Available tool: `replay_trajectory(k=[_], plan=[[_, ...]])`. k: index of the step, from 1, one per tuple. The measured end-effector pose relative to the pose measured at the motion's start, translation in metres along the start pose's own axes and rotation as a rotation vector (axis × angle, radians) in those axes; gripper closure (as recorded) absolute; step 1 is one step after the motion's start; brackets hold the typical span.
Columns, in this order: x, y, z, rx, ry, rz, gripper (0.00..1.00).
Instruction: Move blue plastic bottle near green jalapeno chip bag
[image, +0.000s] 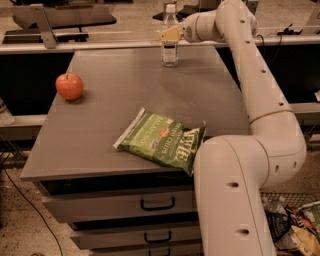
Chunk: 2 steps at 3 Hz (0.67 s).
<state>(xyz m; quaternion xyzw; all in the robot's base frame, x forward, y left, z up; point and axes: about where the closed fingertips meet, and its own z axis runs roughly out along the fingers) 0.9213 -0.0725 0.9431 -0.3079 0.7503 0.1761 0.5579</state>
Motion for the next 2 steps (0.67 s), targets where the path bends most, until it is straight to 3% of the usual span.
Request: replay_trajectory(k=[1, 2], plan=[[0.000, -0.017, -0.012, 0.052, 0.014, -0.026, 0.62], [-0.008, -0.023, -0.036, 0.055, 0.014, -0.067, 0.85]])
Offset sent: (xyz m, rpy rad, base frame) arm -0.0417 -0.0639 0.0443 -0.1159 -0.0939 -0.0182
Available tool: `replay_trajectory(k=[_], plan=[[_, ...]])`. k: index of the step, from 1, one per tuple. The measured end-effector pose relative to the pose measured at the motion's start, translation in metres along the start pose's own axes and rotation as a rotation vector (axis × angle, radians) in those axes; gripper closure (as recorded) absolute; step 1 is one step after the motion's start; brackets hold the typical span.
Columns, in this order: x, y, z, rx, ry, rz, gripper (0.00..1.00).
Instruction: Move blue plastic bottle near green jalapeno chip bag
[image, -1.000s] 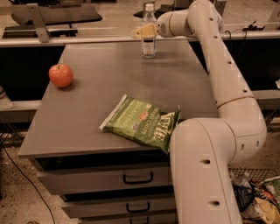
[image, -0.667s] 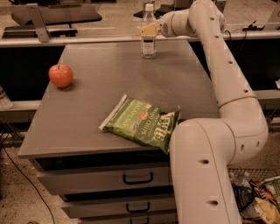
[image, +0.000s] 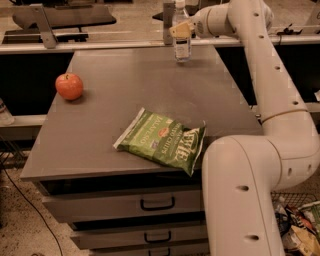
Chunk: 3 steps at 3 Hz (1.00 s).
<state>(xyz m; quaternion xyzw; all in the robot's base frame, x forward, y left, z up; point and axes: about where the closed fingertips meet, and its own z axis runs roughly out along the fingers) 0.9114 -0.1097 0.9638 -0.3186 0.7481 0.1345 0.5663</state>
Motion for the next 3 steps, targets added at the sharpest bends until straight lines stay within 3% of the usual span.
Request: replay_trajectory(k=[1, 2, 3], plan=[[-0.019, 0.006, -0.036, -0.043, -0.018, -0.058, 1.00], [-0.019, 0.006, -0.036, -0.043, -0.018, -0.058, 1.00], [-0.020, 0.020, -0.040, -0.089, -0.024, -0.076, 1.00]])
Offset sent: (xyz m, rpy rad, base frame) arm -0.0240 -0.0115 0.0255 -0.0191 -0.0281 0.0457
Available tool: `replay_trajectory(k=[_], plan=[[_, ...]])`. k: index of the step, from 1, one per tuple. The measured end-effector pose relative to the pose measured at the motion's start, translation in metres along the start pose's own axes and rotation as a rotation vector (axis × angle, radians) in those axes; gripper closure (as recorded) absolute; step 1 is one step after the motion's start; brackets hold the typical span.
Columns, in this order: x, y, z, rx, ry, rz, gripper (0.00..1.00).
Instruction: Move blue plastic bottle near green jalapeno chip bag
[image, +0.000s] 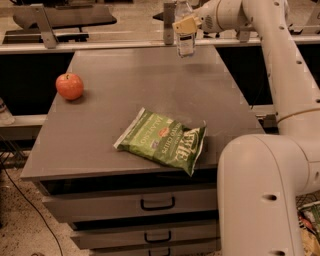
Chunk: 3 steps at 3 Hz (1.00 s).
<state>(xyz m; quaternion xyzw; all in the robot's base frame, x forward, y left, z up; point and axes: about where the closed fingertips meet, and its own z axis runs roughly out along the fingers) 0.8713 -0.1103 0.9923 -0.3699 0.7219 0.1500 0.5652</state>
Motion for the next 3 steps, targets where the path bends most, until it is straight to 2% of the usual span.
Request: replay_trajectory(k=[1, 2, 3], plan=[[-0.008, 0.019, -0.018, -0.043, -0.023, -0.006, 1.00], [-0.031, 0.040, -0.060, -0.047, -0.085, -0.024, 1.00], [-0.043, 0.066, -0.100, -0.036, -0.143, -0.052, 1.00]])
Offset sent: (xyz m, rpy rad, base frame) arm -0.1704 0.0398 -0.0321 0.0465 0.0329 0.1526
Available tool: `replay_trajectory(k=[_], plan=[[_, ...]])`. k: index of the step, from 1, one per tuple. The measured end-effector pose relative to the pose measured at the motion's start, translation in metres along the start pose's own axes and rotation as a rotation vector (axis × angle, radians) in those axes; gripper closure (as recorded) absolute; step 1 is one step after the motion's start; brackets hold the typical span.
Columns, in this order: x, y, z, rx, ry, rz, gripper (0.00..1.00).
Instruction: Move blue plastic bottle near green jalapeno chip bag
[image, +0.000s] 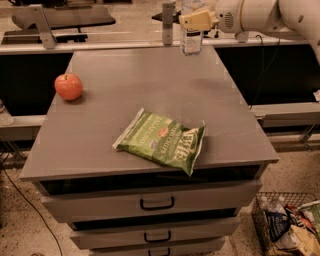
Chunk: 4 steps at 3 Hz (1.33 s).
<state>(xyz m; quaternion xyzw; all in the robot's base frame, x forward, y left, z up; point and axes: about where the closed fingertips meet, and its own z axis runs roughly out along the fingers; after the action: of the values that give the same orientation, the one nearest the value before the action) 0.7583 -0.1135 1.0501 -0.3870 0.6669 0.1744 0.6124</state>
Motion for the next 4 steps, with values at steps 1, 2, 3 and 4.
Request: replay_trajectory(k=[1, 2, 3, 4], plan=[[0.024, 0.038, -0.014, -0.018, 0.019, -0.027, 1.00], [0.082, 0.082, 0.000, -0.086, 0.106, -0.026, 1.00], [0.108, 0.114, 0.011, -0.150, 0.149, -0.025, 1.00], [0.104, 0.113, 0.010, -0.150, 0.149, -0.025, 1.00]])
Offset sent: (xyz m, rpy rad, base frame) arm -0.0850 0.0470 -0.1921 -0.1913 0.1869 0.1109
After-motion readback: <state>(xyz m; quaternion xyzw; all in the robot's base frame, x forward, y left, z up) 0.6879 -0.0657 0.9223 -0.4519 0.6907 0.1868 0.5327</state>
